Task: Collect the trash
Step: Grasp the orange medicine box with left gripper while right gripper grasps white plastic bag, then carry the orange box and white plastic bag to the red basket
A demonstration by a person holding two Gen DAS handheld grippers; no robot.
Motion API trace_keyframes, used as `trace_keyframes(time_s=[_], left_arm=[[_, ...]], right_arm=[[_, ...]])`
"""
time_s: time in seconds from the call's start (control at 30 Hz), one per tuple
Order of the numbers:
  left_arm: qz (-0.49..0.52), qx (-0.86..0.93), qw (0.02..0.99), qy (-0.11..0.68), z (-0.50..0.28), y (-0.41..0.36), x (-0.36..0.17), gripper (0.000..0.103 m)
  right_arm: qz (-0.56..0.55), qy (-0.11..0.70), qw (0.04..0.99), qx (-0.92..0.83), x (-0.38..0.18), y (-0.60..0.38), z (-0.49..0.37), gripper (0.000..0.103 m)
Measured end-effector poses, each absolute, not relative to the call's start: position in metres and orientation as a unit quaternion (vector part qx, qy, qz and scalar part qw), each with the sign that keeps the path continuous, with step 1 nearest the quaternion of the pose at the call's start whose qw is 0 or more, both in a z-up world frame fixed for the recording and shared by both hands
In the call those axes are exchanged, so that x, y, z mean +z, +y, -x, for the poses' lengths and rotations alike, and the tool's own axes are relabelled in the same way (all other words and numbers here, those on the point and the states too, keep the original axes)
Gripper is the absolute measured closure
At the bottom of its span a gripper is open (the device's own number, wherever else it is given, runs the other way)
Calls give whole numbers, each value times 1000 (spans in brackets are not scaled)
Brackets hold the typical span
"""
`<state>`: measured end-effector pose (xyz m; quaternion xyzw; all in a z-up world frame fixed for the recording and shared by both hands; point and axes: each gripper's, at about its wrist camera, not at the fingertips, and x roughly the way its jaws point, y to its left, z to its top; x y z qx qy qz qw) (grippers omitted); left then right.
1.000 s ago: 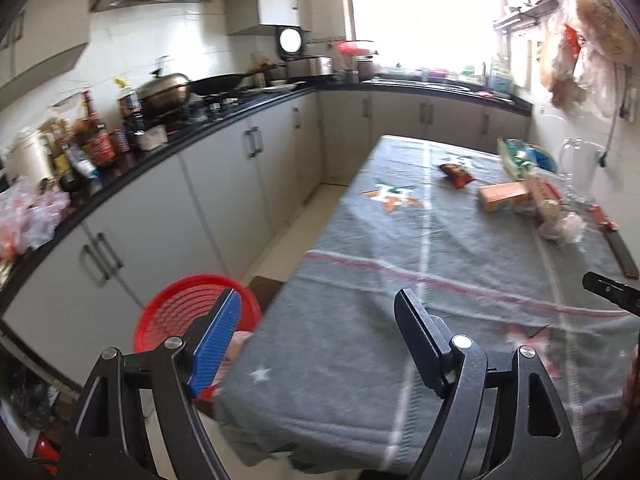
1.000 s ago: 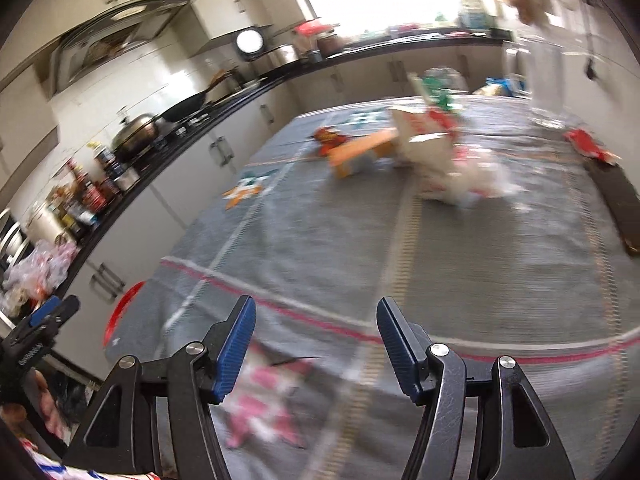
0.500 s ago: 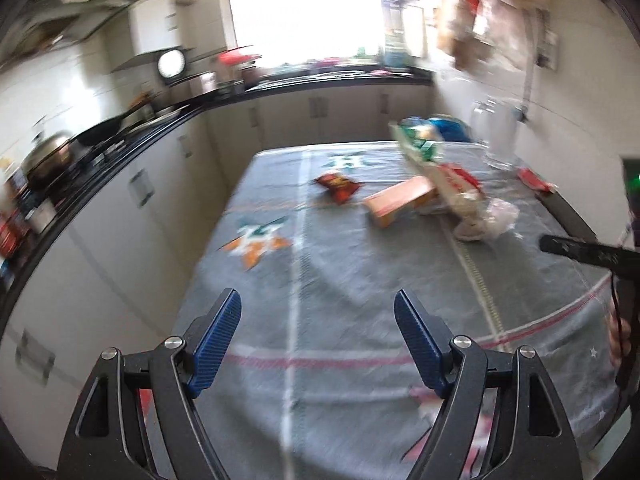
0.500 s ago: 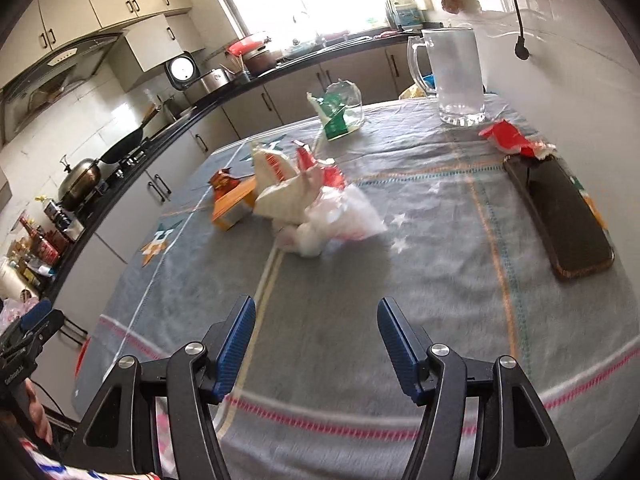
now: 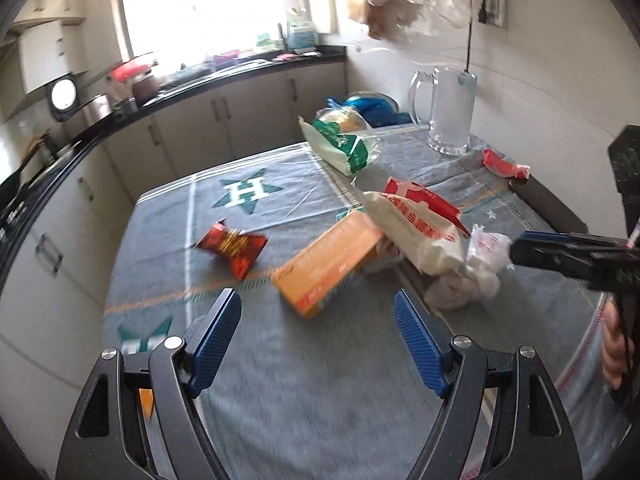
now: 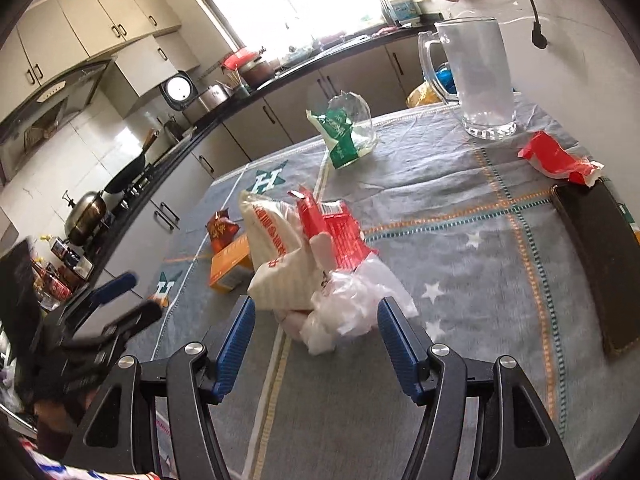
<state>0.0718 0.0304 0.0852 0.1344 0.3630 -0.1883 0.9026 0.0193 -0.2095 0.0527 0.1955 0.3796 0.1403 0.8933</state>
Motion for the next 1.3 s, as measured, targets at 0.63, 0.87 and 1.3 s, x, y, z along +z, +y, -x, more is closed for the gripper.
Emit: trace_keyframes(time_s=[0.63,0.87,1.3], left_arm=[[-228,-300,823,425,-151,-17,28,25],[-146,-314,828,441,-145,-3,38,56],[-135,-261,855,426,-77,5,57,56]], right_arm=[[-223,394,874,174,25,-221,-44,35],[-255,391,867,173,22,-230,-46,40],[-240,406,869,151,20,-229,-41,79]])
